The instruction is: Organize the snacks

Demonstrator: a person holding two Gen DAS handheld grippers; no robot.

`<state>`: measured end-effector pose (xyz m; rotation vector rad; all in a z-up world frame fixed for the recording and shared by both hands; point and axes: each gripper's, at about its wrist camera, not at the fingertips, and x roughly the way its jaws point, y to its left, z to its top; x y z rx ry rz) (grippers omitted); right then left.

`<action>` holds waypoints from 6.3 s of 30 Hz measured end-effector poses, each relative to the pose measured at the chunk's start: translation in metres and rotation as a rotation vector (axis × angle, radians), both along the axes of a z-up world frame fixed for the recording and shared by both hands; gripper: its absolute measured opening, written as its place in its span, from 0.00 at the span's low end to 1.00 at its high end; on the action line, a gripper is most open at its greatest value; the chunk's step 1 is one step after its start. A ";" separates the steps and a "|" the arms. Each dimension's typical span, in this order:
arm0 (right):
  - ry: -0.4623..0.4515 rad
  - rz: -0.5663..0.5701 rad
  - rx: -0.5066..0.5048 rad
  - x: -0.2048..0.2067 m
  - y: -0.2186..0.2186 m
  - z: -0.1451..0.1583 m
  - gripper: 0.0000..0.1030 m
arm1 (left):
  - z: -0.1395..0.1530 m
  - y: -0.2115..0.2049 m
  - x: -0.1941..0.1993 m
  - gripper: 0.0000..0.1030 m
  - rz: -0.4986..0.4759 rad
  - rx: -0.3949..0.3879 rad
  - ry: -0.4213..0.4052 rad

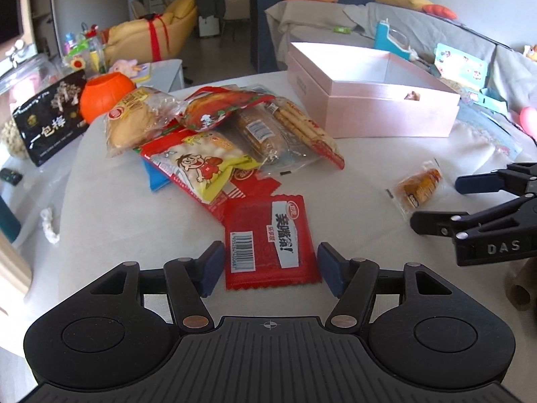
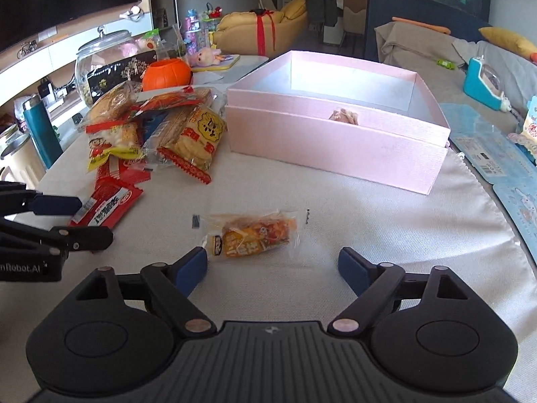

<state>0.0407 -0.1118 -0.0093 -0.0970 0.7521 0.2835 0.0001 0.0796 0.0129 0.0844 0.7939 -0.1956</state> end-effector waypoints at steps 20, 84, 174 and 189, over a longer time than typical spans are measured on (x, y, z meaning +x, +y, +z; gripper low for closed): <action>0.044 -0.062 -0.021 0.008 -0.033 0.005 0.86 | -0.001 -0.027 -0.012 0.56 -0.007 -0.078 -0.036; 0.003 0.134 -0.129 0.016 -0.017 0.018 0.56 | -0.011 -0.022 -0.035 0.64 0.004 -0.049 -0.111; 0.021 0.153 -0.050 0.064 0.038 0.009 0.47 | 0.026 0.113 0.094 0.64 0.201 -0.235 -0.092; -0.087 -0.041 -0.142 0.001 -0.022 -0.003 0.64 | 0.033 0.102 0.081 0.60 0.195 -0.233 -0.111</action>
